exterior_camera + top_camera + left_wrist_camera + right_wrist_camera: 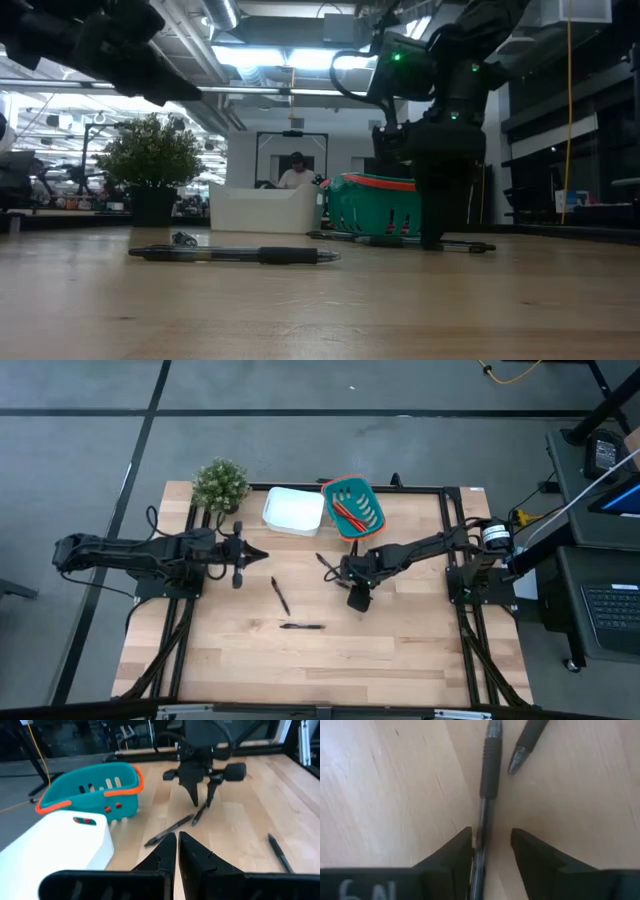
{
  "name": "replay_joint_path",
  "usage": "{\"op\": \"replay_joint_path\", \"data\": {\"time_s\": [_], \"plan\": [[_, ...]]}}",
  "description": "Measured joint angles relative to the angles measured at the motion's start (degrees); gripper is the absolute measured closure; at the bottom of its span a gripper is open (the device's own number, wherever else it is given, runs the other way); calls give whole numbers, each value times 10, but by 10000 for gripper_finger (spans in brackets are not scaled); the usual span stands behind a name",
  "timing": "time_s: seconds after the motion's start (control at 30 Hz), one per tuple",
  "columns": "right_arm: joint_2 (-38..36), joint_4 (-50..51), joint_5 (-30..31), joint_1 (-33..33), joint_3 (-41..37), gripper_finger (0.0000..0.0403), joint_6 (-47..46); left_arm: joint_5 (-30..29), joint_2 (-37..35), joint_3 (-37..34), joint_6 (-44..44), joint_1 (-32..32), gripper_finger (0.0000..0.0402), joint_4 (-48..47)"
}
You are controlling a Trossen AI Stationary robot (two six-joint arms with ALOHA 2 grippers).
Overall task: Sort pens & pencils
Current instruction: Put the bottom right black pen into the white bin
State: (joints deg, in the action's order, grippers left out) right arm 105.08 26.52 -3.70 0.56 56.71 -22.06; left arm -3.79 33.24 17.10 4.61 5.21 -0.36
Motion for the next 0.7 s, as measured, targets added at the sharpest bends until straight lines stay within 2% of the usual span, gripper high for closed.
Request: {"op": "replay_joint_path", "data": {"time_s": [0.3, 0.6, 0.7], "plan": [[0, 6, 6, -6, -1, 338, 0, 0, 32, 0, 0, 0, 388, -1], [2, 11, -1, -6, 0, 373, 19, 0, 35, 0, 0, 0, 388, 0], [2, 7, -3, -6, -1, 373, 29, 0, 35, 0, 0, 0, 388, 0]]}}
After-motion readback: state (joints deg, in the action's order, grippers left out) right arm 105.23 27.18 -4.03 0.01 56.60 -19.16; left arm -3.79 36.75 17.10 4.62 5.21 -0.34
